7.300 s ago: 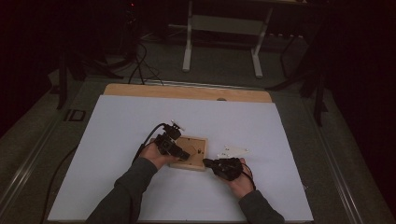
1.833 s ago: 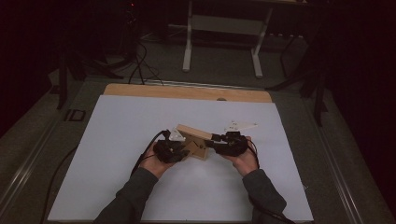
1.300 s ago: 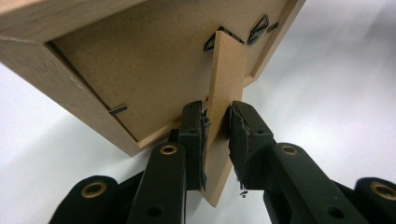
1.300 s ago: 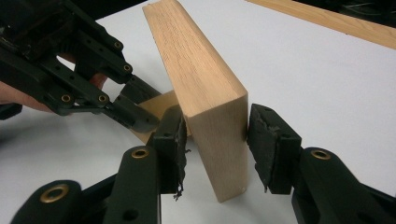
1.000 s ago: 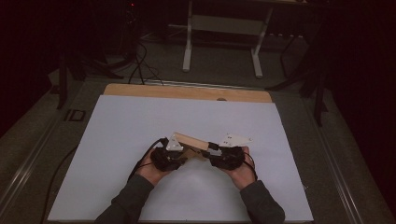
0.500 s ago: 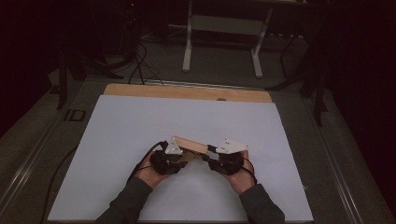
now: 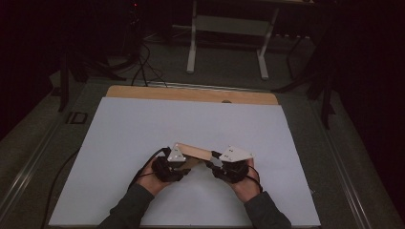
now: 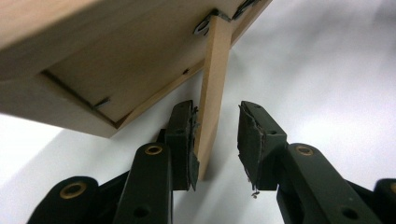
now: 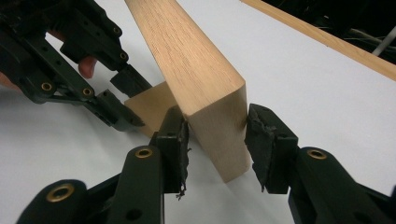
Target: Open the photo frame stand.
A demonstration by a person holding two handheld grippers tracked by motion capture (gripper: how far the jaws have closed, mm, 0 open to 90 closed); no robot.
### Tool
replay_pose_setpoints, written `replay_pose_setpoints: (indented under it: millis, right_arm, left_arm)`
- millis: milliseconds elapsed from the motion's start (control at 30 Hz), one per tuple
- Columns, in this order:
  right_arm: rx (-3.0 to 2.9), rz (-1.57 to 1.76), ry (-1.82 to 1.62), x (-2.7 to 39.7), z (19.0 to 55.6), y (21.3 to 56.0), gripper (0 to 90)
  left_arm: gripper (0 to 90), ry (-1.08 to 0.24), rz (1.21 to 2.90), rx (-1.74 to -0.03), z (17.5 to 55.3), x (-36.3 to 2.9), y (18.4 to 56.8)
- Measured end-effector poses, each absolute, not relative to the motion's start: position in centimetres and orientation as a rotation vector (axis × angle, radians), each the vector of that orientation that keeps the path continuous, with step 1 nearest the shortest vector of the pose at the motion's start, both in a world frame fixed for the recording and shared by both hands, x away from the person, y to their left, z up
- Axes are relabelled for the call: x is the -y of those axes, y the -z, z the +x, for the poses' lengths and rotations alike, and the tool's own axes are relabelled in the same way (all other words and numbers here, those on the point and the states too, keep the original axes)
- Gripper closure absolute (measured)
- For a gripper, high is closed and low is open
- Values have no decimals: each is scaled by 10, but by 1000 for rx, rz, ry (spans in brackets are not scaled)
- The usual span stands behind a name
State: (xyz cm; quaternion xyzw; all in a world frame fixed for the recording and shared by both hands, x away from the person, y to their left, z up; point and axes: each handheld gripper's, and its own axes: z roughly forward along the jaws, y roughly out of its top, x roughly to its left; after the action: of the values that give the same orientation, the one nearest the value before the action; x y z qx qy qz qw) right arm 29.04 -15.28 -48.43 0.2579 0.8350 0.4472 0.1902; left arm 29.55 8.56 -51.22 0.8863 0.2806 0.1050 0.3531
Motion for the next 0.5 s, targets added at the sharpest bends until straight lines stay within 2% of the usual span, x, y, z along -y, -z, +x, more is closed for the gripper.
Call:
replay_pose_setpoints:
  millis: [500]
  right_arm:
    - [-2346, 717, -1246, 152, 286, 486, 585]
  left_arm:
    - [636, -240, 2313, -729, 295, -89, 518]
